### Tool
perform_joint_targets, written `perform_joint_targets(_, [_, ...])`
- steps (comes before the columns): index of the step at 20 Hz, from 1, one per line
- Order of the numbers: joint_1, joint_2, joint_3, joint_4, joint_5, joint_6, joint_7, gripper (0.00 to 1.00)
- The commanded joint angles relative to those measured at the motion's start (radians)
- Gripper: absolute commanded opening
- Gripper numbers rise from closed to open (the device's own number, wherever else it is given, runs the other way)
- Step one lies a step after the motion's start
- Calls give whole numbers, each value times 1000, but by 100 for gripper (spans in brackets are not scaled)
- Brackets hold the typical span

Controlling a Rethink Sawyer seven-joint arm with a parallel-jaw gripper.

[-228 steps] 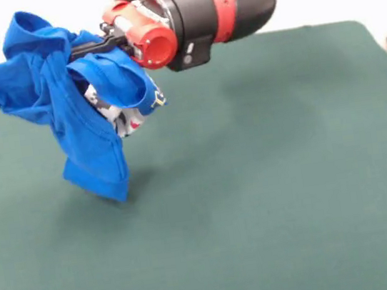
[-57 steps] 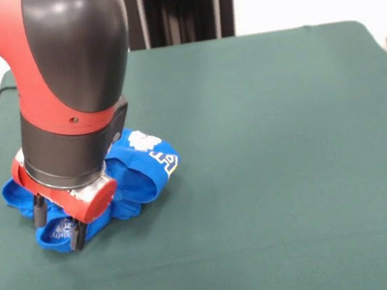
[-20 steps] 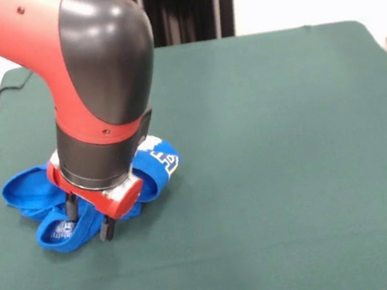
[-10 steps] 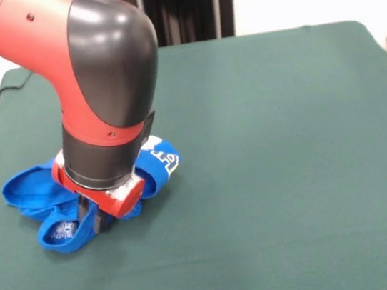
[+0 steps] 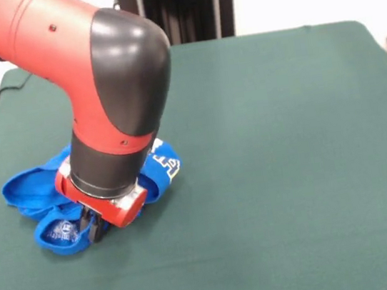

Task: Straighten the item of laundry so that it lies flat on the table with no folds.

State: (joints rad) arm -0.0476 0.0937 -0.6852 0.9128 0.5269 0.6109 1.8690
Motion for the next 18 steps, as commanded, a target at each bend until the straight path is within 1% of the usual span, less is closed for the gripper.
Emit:
perform_joint_targets(1, [83,-9,-79,80,-23,-47,352,0])
perform_joint_targets(2, [92,-28,-96,97,-27,-52,354,0])
perform_joint_targets(3, [114,-62,-141,118,-38,-23,357,0])
perform_joint_targets(4, [122,-83,-157,137,-42,-21,350,0])
perform_joint_targets(6, [151,-116,-224,170,-57,-19,350,0])
perform_joint_targets(9, [187,-131,-334,203,-81,-45,363,0])
perform_joint_targets(11, [212,-134,-393,226,-89,-42,384,0])
perform_joint_targets(14, [226,-146,-441,262,-98,-50,393,0])
perform_joint_targets(16, [241,-160,-456,301,-106,-71,395,0])
perform_joint_targets(18, [264,-172,-491,341,-125,-104,404,0])
